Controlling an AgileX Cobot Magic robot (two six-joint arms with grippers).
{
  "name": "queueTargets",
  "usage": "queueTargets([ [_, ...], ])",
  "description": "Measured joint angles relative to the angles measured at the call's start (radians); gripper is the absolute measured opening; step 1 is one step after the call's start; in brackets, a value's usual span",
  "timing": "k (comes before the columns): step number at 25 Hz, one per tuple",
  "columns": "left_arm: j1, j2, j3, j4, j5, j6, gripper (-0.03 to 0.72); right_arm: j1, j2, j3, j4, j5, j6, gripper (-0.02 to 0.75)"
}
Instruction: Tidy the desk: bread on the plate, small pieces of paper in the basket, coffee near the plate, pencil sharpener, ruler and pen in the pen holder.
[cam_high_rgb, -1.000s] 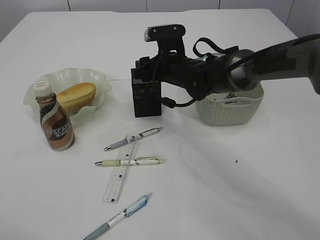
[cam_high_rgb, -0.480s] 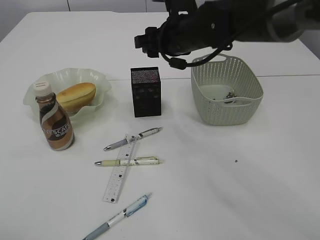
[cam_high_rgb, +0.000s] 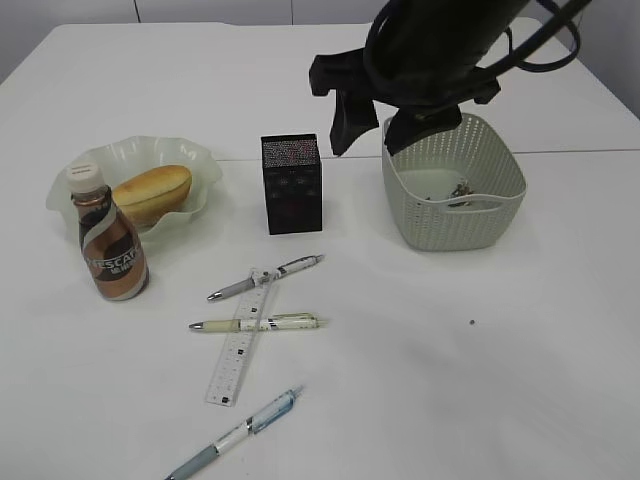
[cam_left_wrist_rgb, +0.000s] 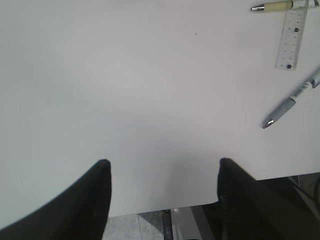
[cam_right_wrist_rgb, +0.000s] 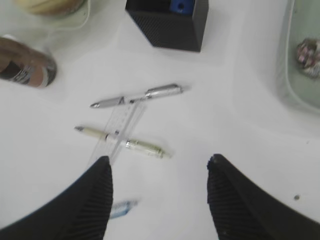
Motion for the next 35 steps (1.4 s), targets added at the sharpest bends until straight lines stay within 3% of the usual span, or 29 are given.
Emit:
queueTargets([
  [6, 0.0, 0.0, 0.0, -0.001, 0.0, 0.0, 0.486, 0.0, -0.035, -0.002, 0.176, 0.215, -0.078, 0.44],
  [9, 0.0, 0.0, 0.0, -0.001, 0.0, 0.0, 0.486, 0.0, -0.035, -0.002, 0.211, 0.265, -0.087, 0.44],
  [13, 0.0, 0.0, 0.0, -0.001, 0.0, 0.0, 0.486, 0.005, -0.035, -0.002, 0.209, 0.271, 0.03, 0.44],
  [19, 0.0, 0.0, 0.0, -0.002, 0.0, 0.01, 0.486, 0.11, -0.006, -0.002, 0.059, 0.273, 0.273, 0.44],
  [24, 0.0, 0.0, 0.0, -0.004, 0.0, 0.016, 0.486, 0.166, 0.078, -0.002, 0.058, 0.159, 0.372, 0.439],
  [31, 0.0, 0.0, 0.0, -0.004, 0.0, 0.016, 0.486, 0.169, 0.23, -0.002, 0.063, -0.029, 0.461, 0.439],
  [35, 0.0, 0.0, 0.0, -0.004, 0.0, 0.018, 0.486, 0.169, 0.32, -0.042, 0.057, -0.056, 0.476, 0.439],
])
